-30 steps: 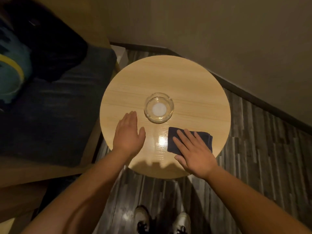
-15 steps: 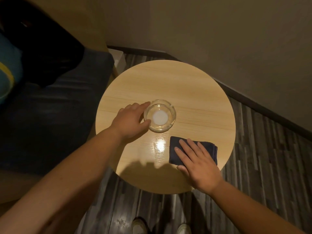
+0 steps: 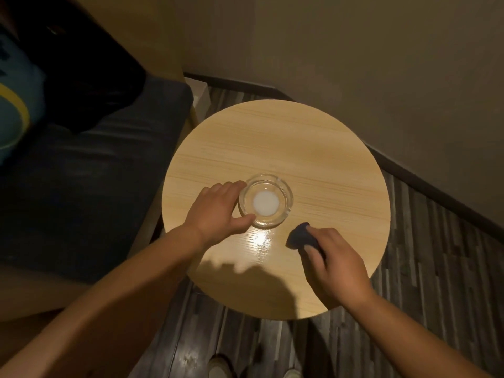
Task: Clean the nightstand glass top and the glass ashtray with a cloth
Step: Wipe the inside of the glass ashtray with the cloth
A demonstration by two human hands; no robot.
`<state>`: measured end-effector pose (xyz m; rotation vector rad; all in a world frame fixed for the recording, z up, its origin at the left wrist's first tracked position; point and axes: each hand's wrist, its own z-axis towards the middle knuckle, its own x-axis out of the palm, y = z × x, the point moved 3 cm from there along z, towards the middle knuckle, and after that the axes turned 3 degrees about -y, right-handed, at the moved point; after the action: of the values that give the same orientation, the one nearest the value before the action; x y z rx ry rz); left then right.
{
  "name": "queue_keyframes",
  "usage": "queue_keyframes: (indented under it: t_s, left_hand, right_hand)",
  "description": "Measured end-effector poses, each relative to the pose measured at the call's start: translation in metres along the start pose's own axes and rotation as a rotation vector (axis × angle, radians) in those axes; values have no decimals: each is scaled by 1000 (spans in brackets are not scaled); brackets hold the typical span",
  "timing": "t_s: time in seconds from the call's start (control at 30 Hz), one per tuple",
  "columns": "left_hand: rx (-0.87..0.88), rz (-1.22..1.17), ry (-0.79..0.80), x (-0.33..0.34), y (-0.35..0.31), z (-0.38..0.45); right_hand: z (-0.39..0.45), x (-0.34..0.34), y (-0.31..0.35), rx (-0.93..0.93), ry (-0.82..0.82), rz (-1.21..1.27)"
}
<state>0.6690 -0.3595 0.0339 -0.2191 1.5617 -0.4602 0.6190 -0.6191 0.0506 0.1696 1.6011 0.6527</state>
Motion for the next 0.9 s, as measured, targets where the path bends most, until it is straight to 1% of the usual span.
queue_keyframes:
  t_s: [0.07,0.13,0.23,0.3,0.37,0.4,0.47,0.53,0.63,0.77,0.9]
  left_hand:
    - [3,5,-9,3,2,0]
    - [7,14,-17,5,4,0]
    - [18,32,-34,7,5,1]
    - [20,49,-47,8,5,1]
    - [16,63,-46,12,6,0]
    - [14,65,-44,14,7,0]
    - [17,59,-33,15,9,1]
    - [33,60,-28,17,9,2]
    - [51,60,-23,17,10,3]
    - [47,43,-24,16,10,1]
    - [51,25,-23,20,12,0]
  right_hand:
    - [17,-16,8,-23,-32,48]
    - [43,-25,25,-121,-13,3]
    - [81,-19,55,-271,132,-181]
    - [99,-5,68,-325,268,-406]
    - [109,6,73,-332,378,-593]
    - [114,8,74,-310,419,-642]
    - [122,7,74,-238,496,-651]
    - [127,6,76,-230,556,-651]
    - [133,14,87,-241,561,-629]
    - [147,17,97,-180,463,-611]
    - [137,14,85,-165,517,-732]
